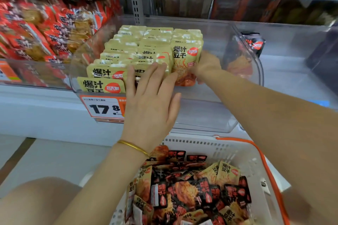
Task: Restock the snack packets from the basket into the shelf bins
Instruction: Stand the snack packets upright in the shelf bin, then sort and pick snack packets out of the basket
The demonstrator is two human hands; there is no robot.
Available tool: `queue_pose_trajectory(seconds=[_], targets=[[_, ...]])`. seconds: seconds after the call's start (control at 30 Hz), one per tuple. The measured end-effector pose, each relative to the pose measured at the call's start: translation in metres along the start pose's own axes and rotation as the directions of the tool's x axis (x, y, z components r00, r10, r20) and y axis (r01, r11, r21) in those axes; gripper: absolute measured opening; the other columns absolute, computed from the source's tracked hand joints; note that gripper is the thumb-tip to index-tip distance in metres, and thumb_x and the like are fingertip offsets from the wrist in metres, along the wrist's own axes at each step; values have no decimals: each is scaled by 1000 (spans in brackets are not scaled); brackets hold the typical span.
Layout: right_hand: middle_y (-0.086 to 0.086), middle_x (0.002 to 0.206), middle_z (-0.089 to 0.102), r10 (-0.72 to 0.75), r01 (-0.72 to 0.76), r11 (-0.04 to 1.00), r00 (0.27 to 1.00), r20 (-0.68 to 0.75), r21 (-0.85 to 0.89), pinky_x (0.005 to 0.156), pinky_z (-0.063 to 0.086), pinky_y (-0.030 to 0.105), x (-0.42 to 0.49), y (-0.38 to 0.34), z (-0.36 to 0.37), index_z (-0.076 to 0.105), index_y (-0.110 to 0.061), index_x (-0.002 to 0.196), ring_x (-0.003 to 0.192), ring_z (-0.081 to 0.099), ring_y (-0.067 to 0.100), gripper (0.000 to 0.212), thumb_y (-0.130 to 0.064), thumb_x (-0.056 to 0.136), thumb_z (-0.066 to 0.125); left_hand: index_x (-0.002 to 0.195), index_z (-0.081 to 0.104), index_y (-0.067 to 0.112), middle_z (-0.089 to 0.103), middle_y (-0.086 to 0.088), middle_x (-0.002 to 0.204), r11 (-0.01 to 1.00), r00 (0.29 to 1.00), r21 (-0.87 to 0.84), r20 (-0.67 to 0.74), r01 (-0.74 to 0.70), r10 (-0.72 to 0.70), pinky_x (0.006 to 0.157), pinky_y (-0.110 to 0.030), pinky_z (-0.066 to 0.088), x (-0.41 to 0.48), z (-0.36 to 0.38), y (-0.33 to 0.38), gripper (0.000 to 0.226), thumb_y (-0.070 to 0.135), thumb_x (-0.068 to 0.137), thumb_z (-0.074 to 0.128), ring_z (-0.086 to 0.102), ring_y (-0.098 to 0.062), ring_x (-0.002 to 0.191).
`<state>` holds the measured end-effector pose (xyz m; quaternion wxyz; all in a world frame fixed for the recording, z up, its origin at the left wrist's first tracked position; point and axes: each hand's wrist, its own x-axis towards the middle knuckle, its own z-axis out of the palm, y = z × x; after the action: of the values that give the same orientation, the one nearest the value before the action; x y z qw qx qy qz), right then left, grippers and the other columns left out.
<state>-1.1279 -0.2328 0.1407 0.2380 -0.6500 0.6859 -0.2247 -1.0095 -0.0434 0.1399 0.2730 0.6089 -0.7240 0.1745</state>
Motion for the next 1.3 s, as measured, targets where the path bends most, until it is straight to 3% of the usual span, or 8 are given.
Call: queue_pose_trajectory(seconds=[0.3,0.43,0.53,0.73,0.87,1.03,1.2,1.3], targets=[[17,113,60,-74,63,983,996,58,171,82,55,39,-34,-13,-38,47,-9,96,103,62,31,36,-16,77,76,121,60,4,51,-14,136,996,985,-52,-162,-74,65,115,-56,12,-7,-4,5,37,24,97,39,38,-30,135],[12,80,62,-320,331,908,943,-85,256,49,41,23,-119,-11,-79,38,-21,75,64,62,13,38,-13,78,74,108,66,2,59,-15,125,969,941,-91,-275,-230,198,108,-51,29,-24,-7,21,26,12,92,48,48,-32,119],[5,57,54,-407,341,860,907,107,381,37,41,23,-188,29,-89,47,-18,72,39,54,7,27,-5,80,70,102,67,5,64,-11,114,961,957,-123,-185,-247,222,95,-46,35,-49,1,38,21,10,89,52,51,-30,109],[6,64,60,-80,45,996,805,588,75,48,51,22,-211,144,-7,61,-5,87,58,65,18,2,-5,89,61,103,66,12,64,-3,111,954,957,-185,128,-235,260,91,-38,33,-83,34,49,25,13,84,51,47,-23,109],[0,85,64,7,148,974,741,671,-174,73,56,37,-202,193,48,68,-9,89,73,59,16,9,-10,89,59,102,66,10,65,-3,108,948,939,-232,215,-218,269,87,-37,33,-93,55,47,24,10,82,53,46,-23,106],[10,110,66,101,131,952,723,683,-279,70,50,32,-191,222,64,69,-4,98,81,58,21,15,-9,90,58,102,65,11,64,-3,107,935,905,-266,291,-236,311,89,-39,35,-99,71,51,24,12,83,50,46,-25,105],[5,88,66,189,50,966,527,829,-252,62,54,29,-191,230,64,68,-11,89,77,63,18,20,-31,86,68,103,65,12,63,-2,107,923,878,-286,329,-258,348,88,-40,35,-100,79,58,26,12,83,49,47,-25,105],[2,63,56,176,304,890,457,872,-339,66,47,30,-203,230,74,54,-13,58,61,52,18,35,-30,84,69,103,65,12,64,-3,107,914,868,-299,331,-275,370,87,-39,34,-100,84,61,26,12,82,49,46,-25,105]])
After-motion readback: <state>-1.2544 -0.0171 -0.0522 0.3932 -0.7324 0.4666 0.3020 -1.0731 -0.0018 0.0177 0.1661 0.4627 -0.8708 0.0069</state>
